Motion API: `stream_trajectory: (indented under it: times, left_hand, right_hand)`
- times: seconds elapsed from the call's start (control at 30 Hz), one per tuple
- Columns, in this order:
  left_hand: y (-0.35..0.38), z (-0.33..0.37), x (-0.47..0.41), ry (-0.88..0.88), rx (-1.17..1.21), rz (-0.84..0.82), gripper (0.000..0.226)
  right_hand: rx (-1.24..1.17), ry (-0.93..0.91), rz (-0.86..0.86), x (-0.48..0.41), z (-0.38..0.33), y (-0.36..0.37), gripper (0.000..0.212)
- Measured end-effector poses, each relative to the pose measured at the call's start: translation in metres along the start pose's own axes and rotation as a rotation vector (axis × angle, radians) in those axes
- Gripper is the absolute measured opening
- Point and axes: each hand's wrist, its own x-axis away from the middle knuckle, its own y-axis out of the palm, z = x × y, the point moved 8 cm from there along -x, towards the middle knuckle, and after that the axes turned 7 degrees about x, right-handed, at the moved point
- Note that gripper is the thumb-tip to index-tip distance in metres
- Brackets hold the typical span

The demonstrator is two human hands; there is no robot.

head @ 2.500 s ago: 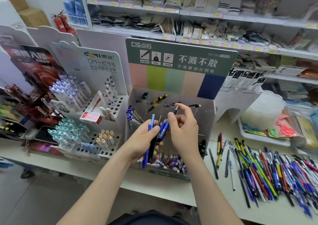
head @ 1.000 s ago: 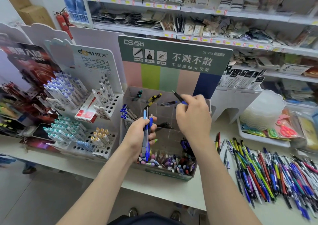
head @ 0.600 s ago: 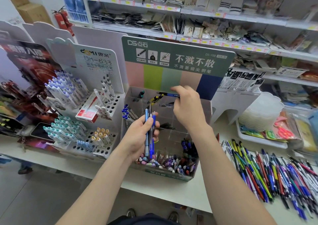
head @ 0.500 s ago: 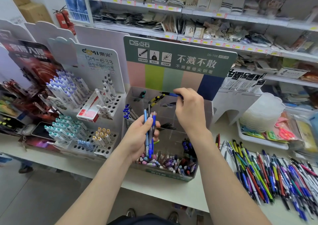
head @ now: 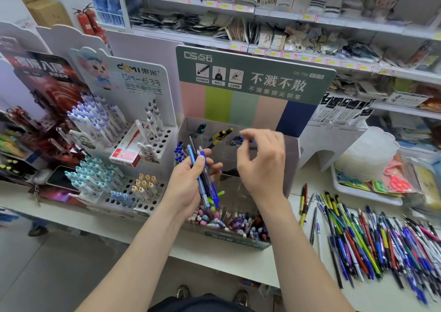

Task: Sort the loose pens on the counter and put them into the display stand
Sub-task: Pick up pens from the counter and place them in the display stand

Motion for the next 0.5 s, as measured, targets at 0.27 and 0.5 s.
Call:
stream_trajectory:
  times: [0.27,0.5]
  left_hand:
    - [0.006,0.013,0.003,0.053,0.112,-0.011,0.030]
    - [-0.018,0.027,0.004,0.113,-0.290,0.124,0.024]
  right_hand:
    - [-0.414,0.384,-0.684,0.075,-0.010,0.065,0.025]
    - [-0.259,0.341,-0.481,0.054,0.011,0.054,0.027]
